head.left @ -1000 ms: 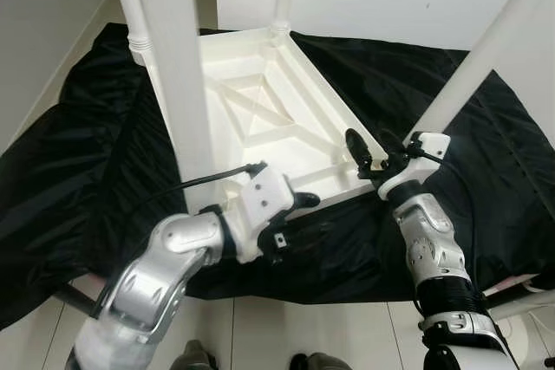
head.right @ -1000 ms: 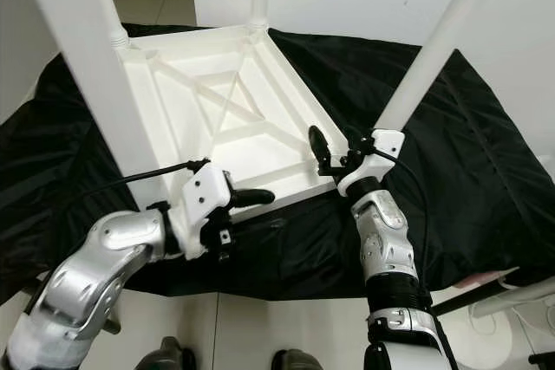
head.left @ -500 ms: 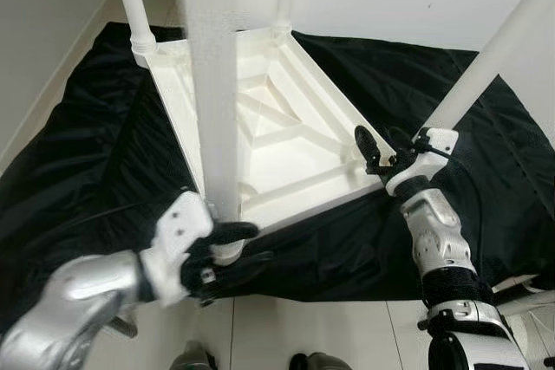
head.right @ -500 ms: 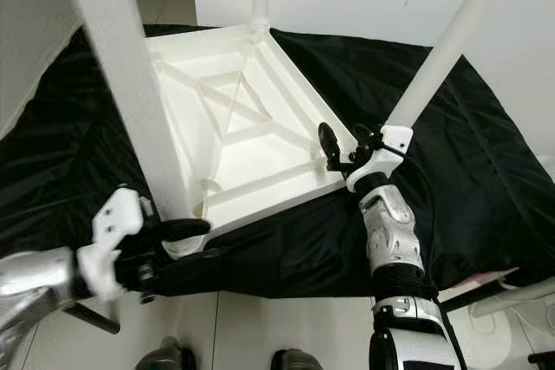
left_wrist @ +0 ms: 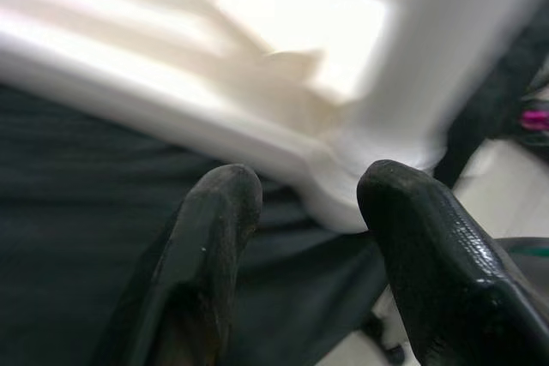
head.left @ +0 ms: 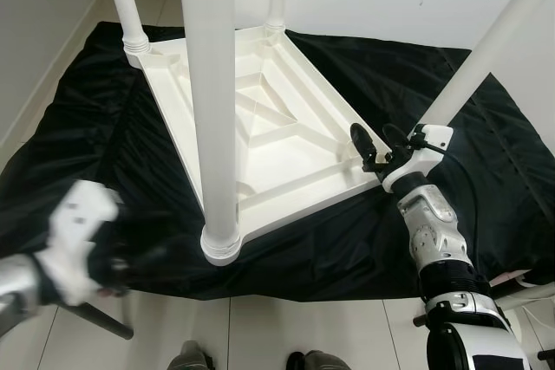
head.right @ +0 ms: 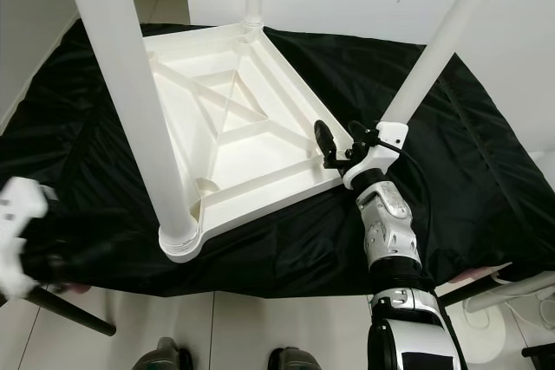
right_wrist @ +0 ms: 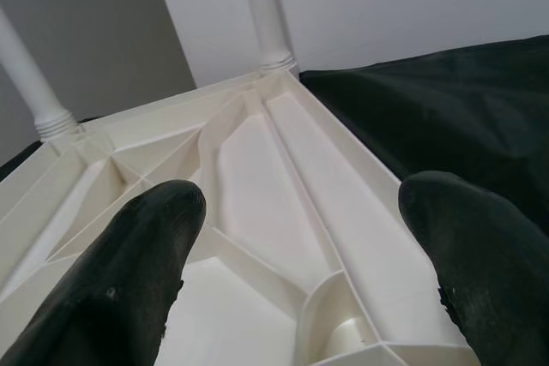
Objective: Building children table
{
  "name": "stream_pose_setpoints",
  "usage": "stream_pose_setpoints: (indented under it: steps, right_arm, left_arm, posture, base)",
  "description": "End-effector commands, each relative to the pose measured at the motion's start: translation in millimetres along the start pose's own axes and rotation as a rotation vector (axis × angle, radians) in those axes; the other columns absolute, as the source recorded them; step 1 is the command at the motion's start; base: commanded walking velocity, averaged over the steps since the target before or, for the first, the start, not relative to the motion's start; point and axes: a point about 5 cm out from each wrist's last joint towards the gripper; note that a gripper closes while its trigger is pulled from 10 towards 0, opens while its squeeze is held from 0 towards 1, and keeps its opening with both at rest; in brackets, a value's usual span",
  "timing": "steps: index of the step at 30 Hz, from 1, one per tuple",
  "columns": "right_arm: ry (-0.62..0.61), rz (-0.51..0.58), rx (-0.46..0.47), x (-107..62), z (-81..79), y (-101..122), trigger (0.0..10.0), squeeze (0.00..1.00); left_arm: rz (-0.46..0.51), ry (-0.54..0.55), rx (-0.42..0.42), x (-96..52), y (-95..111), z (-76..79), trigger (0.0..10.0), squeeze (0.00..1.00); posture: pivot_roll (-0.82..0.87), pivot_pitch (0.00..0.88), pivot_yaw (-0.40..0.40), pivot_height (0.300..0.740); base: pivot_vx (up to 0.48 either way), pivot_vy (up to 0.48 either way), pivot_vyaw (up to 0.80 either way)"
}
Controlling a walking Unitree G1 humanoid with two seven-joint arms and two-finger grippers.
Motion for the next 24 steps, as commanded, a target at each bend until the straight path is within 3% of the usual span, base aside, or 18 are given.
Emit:
stream_pose_setpoints:
  steps: [1, 4, 5, 9, 10, 11, 14, 17, 22, 24]
  right_arm:
    - [0.025, -0.004, -0.006, 2.5, -4.8, -1.7, 10.0, 0.0]
    - [0.045, -0.011, -0.009, 2.5, -8.0, -3.4, 10.0, 0.0]
    - [0.063, -0.022, -0.013, 1.3, -12.5, -6.9, 10.0, 0.0]
    - [0.063, -0.022, -0.013, 1.3, -12.5, -6.9, 10.0, 0.0]
    - [0.075, -0.033, -0.013, -0.1, -16.3, -10.4, 10.0, 0.0]
    - [0.084, -0.069, -0.037, -5.3, -24.1, -18.7, 10.0, 0.0]
    - [0.084, -0.069, -0.037, -5.3, -24.1, -18.7, 10.0, 0.0]
    - [0.027, -0.168, -0.159, -19.0, -32.7, -35.1, 10.0, 0.0]
    - [-0.038, -0.214, -0.235, -23.9, -28.2, -38.7, 10.0, 0.0]
    - [-0.066, -0.223, -0.296, -29.8, -29.0, -38.3, 10.0, 0.0]
  left_arm:
    - [-0.004, -0.008, 0.019, -7.8, 1.3, -5.1, 10.0, 0.0]
    - [0.012, 0.055, 0.029, -11.4, 4.5, -14.9, 10.0, 0.0]
    - [0.062, 0.157, 0.068, -11.4, 11.4, -29.4, 10.0, 0.0]
    - [0.062, 0.157, 0.068, -11.4, 11.4, -29.4, 10.0, 0.0]
    - [0.111, 0.246, 0.093, -10.4, 17.9, -41.4, 10.0, 0.0]
    - [0.196, 0.332, 0.117, 1.0, 29.3, -51.2, 10.0, 0.0]
    - [0.196, 0.332, 0.117, 1.0, 29.3, -51.2, 10.0, 0.0]
    - [0.402, 0.431, 0.074, 36.4, 58.5, -60.2, 10.0, 0.0]
    - [0.459, 0.424, 0.048, 52.8, 67.9, -58.7, 10.0, 0.0]
    - [0.489, 0.388, 0.053, 69.9, 77.9, -53.7, 10.0, 0.0]
  posture:
    - [0.05, 0.057, -0.072, 0.74]
    - [0.05, 0.057, -0.075, 0.74]
    - [0.06, 0.058, -0.076, 0.74]
    - [0.06, 0.058, -0.076, 0.74]
    - [0.06, 0.058, -0.08, 0.74]
    - [0.05, 0.061, -0.08, 0.74]
    - [0.05, 0.061, -0.08, 0.74]
    - [0.03, 0.067, -0.072, 0.74]
    - [0.0, 0.073, -0.058, 0.74]
    - [-0.01, 0.075, -0.053, 0.74]
  base:
    - [0.0, 0.0, 0.0]
    - [0.0, 0.0, 0.0]
    - [0.0, 0.0, 0.0]
    - [0.0, 0.0, 0.0]
    - [0.0, 0.0, 0.0]
    - [0.0, 0.0, 0.0]
    - [0.0, 0.0, 0.0]
    - [0.0, 0.0, 0.0]
    - [0.0, 0.0, 0.0]
    - [0.0, 0.0, 0.0]
Point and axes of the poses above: a point about 5 cm out from each wrist's last joint towards the gripper, its own x axis pointing out of the wrist towards the gripper, its own y axis along the axis of the wrist's last joint, z = x × y, and after that the axes turned 4 degrees about -x, right-handed
